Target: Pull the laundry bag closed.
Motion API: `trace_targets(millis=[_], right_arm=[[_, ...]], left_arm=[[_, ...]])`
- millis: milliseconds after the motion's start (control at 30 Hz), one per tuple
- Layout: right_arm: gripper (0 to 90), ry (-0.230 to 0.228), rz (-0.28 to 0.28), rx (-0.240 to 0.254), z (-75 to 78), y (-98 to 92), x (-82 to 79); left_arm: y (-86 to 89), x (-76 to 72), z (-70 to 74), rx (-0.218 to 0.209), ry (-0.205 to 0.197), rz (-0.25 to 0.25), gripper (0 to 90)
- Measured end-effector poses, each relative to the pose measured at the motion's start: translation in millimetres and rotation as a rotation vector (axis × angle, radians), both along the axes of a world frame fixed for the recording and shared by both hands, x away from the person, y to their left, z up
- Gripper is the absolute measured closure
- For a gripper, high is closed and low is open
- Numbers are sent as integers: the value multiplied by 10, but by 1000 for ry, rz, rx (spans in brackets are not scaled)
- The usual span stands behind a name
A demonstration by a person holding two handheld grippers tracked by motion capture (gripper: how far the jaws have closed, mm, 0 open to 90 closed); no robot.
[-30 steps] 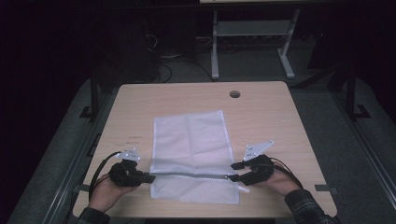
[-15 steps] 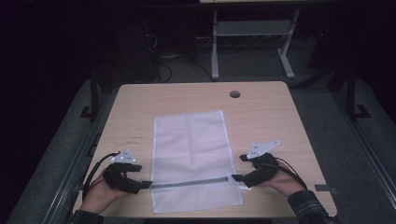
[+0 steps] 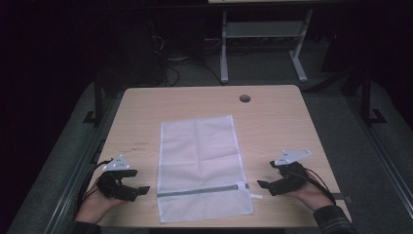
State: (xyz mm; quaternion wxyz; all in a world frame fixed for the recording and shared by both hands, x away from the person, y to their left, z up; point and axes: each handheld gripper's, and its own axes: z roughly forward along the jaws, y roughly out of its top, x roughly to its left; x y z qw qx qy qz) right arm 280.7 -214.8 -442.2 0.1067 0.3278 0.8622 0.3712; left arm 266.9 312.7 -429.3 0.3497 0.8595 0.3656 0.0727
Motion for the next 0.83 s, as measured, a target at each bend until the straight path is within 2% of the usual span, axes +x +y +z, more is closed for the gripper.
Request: trace_targets(millis=[233,367,533,567,667,833], right_arm=[[132,-53,-118,1,3,-197,-78],[126,-53,-160,21,-43,-240,-67],[111,-48,-179,-2,-124,-268,-25],[111,-51,-184,-4,-129,-277,-19],[111,-48,-211,9,-125,-308,-2],[111,-56,-214,14,-119,-318,1]], left_arm=[[103,-19,-41,-19,1,46,150],[143,-4,-86,-7,-9,63,147],[193,12,-111,13,-33,89,144],[206,15,-112,7,-40,97,143],[218,16,-110,7,-43,104,143],[208,21,-105,12,-48,98,143]])
